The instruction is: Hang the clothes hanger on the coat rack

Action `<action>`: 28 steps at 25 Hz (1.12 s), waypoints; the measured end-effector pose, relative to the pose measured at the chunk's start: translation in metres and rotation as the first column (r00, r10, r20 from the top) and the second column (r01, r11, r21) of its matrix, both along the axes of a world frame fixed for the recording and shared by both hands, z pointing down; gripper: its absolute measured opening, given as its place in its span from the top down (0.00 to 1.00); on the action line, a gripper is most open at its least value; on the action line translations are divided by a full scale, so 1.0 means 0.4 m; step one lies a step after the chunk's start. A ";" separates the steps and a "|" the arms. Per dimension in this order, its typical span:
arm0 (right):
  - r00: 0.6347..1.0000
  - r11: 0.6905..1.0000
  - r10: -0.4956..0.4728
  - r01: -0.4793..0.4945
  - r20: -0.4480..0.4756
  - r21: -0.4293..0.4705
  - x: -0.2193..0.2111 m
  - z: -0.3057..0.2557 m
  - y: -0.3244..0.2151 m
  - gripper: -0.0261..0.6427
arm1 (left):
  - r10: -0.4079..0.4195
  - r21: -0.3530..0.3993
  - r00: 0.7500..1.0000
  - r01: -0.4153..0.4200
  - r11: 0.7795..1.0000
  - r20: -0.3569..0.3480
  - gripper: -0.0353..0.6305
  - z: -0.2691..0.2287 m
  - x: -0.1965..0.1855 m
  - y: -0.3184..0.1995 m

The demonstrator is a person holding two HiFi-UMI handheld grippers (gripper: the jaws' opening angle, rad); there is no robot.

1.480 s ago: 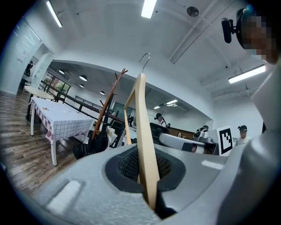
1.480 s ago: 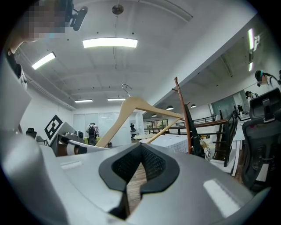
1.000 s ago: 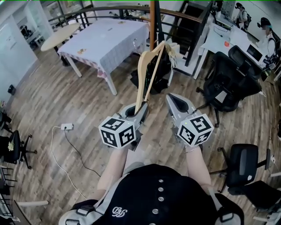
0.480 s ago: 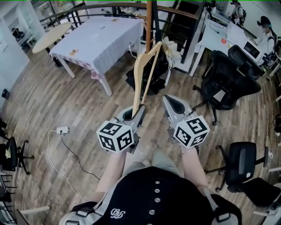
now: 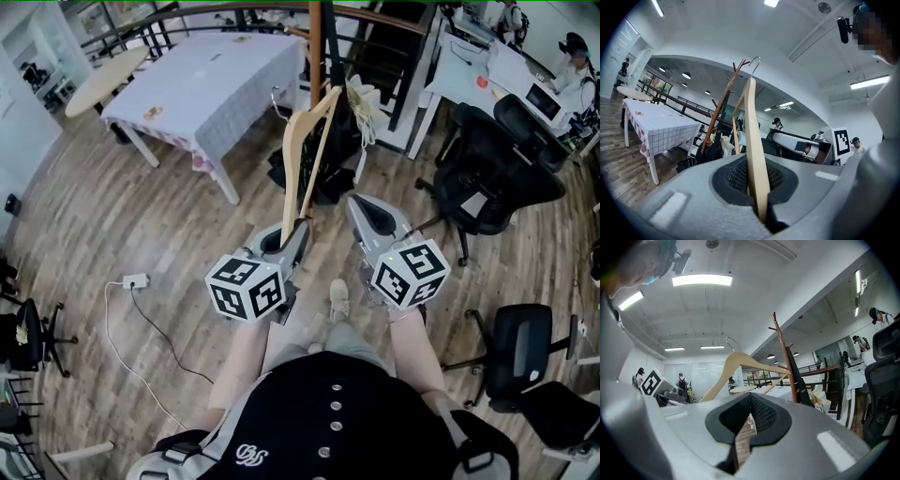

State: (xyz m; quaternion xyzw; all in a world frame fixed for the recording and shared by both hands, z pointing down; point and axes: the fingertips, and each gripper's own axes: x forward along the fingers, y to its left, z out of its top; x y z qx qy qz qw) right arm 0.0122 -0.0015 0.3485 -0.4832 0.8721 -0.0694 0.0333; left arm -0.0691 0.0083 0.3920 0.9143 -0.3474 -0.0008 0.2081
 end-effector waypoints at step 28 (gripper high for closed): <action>0.997 0.997 -0.081 0.081 0.008 0.009 0.115 -0.022 -0.553 0.96 | -0.057 0.024 0.998 0.057 0.998 0.016 0.95 -0.030 0.106 -0.509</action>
